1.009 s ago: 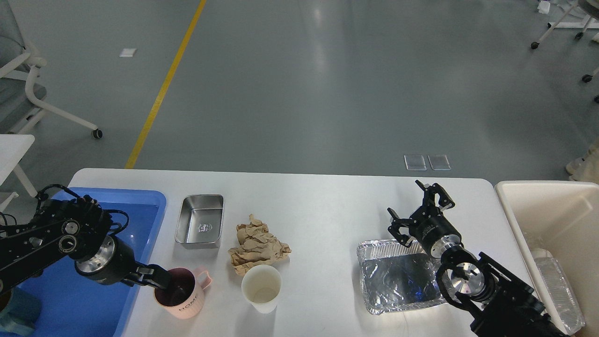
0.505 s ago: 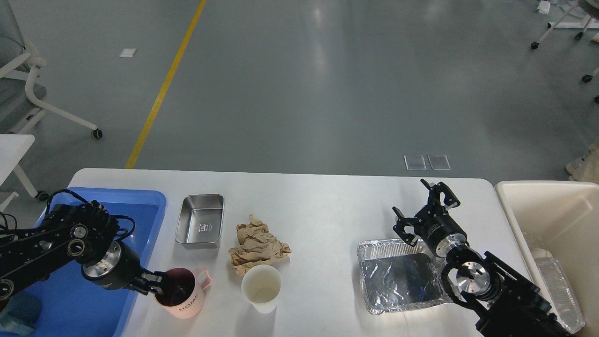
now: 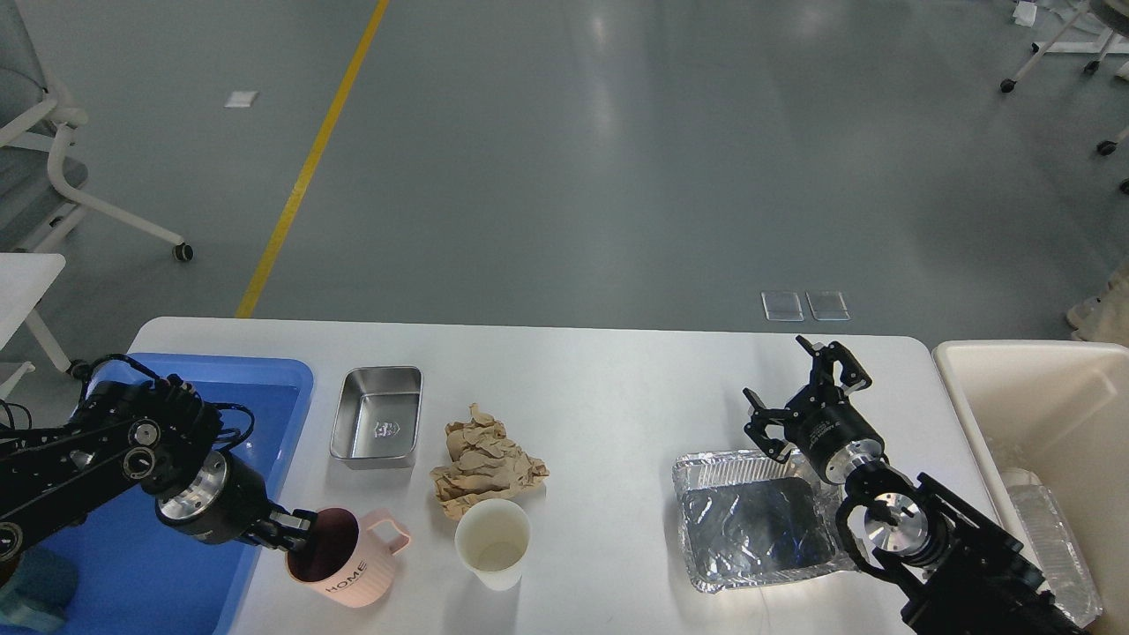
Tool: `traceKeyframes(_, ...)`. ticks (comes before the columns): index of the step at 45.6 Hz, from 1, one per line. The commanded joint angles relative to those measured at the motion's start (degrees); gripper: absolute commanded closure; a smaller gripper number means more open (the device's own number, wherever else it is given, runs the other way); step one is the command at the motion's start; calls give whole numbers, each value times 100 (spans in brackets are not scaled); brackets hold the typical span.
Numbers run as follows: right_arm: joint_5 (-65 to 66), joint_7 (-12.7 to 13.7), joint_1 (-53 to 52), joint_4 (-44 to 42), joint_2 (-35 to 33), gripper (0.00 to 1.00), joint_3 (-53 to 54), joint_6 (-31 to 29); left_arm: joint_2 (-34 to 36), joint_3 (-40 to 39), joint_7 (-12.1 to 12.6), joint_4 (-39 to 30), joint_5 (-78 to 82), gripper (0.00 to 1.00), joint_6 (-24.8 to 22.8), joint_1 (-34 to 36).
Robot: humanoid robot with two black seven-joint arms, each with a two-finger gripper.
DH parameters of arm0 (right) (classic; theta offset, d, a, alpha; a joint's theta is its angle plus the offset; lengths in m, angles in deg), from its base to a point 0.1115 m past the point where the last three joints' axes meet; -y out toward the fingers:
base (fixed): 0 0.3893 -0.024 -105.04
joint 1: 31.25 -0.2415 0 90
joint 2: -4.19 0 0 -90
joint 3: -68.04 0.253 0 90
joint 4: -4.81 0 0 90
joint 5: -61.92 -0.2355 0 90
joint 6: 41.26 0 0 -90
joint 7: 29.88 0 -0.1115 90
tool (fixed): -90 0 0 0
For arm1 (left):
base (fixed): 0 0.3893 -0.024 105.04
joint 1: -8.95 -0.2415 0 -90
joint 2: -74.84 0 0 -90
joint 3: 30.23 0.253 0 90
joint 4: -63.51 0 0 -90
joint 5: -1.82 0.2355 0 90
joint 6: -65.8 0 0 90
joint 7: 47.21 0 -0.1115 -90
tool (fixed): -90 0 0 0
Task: Tidy desktop
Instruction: 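Grasp the pink mug with the left gripper, then lift the pink mug and lower it into the blue tub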
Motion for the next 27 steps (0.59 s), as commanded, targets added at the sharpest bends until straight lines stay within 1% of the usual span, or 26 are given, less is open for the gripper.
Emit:
traceKeyframes(1, 0, 0, 1, 0, 9, 0, 0, 0, 14, -9, -8, -9, -1, 99, 0, 7)
traceKeyframes(10, 0, 0, 1, -18, 18, 0, -9, 0, 14, -35, -8, -88, -1, 99, 0, 60)
traceKeyframes(16, 9, 0, 1, -35, 18, 0, -18, 0, 84, -88, -8, -149, -71, 99, 0, 385)
traceKeyframes(27, 9, 0, -43, -88, 27, 0, -158, 0, 813, -273, -8, -545, -449, 98, 0, 640)
